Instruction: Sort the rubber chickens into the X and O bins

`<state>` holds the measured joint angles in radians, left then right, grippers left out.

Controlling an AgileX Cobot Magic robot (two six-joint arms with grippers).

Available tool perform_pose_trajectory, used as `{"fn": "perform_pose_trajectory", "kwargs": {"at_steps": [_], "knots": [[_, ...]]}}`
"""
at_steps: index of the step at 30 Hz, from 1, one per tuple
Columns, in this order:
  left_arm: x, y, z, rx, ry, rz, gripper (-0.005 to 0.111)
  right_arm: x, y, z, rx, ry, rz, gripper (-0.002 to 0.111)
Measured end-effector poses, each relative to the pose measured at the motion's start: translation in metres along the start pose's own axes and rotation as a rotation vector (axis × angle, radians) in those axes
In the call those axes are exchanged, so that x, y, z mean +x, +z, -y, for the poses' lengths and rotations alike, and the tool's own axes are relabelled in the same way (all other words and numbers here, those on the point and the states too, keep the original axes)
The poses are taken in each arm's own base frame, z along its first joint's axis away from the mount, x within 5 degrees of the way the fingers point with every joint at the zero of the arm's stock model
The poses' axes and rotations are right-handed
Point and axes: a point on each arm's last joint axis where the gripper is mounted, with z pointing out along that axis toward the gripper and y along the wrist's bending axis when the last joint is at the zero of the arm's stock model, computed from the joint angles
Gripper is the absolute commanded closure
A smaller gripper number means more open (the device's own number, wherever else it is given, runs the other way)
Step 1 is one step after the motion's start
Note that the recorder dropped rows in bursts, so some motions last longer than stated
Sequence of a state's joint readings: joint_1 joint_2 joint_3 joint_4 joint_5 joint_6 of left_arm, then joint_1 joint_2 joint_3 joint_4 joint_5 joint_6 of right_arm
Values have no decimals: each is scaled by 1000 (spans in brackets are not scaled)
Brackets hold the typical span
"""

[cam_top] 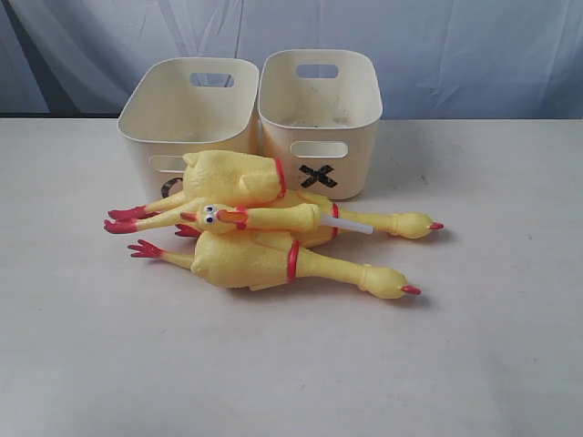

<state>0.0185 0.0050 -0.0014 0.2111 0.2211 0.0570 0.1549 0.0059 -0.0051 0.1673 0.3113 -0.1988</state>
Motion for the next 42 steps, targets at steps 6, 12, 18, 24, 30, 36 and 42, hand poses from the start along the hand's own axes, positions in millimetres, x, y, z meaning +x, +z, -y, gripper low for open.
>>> {"fn": "perform_pose_trajectory", "kwargs": {"at_steps": [6,12,18,24,30,36,42], "knots": [[-14,-1,-1,-6,-15,149,106,0,0,0,0,0,0,108],[-23,-3,-1,-14,-6,260,106,0,0,0,0,0,0,108],[-26,-4,-1,-27,136,284,106,0,0,0,0,0,0,108],[-36,-7,1,-12,115,401,106,0,0,0,0,0,0,108],[-56,-19,3,42,-29,657,106,0,0,0,0,0,0,108],[-59,-14,-1,81,-252,663,106,0,0,0,0,0,0,108],[-81,15,-4,143,-330,494,106,0,0,0,0,0,0,108]]}}
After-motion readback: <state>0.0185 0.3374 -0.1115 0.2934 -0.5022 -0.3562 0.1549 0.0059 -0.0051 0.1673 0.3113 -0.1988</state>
